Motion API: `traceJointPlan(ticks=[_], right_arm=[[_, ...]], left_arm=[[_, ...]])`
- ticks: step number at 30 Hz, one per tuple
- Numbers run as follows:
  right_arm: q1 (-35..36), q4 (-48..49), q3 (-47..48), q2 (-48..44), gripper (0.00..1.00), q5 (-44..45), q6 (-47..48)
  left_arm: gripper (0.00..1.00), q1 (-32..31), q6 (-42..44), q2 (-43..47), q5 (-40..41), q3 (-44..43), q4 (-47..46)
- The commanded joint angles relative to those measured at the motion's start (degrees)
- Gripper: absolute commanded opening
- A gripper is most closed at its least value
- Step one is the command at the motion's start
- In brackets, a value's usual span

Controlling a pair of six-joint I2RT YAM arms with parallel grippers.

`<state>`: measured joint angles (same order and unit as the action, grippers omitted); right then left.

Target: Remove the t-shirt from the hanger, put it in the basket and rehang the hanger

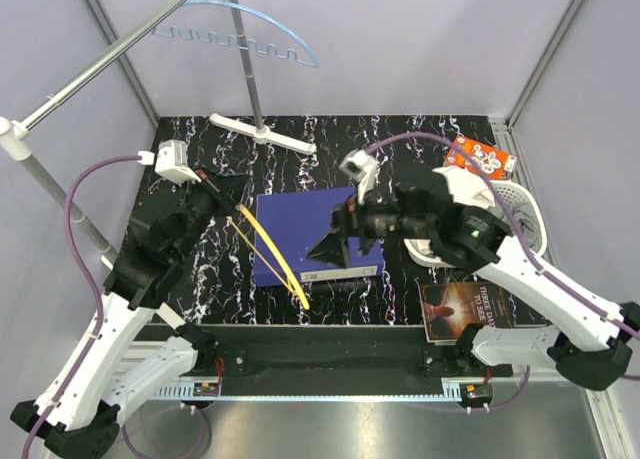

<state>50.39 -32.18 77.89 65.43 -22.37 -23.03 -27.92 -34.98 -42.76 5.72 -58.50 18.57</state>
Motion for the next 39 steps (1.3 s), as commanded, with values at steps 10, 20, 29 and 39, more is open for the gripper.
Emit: traceJointPlan(ticks=[10,20,29,39], right_arm=[[19.21,4.23,6.05,12.7,0.77,15.6,4.92],[24.76,6.43,1.93,12.8,0.59,33.26,7.38],[24.93,11.97,-1.42,11.3,0.0,36.78,6.94],[21.26,14.52,-0.37,8.84,0.0,37.86,11.25]], left_arm=[[0.0,-0.12,-5.0,2.33,9.75,-3.11,1.03],[0.0,-0.11,-8.43,4.44,12.21,-2.23,1.65],[0.11,-0.2,-11.69,5.94,11.69,-2.23,2.26],[0.71,-0.12,-5.28,15.51,7.38,0.49,2.26]])
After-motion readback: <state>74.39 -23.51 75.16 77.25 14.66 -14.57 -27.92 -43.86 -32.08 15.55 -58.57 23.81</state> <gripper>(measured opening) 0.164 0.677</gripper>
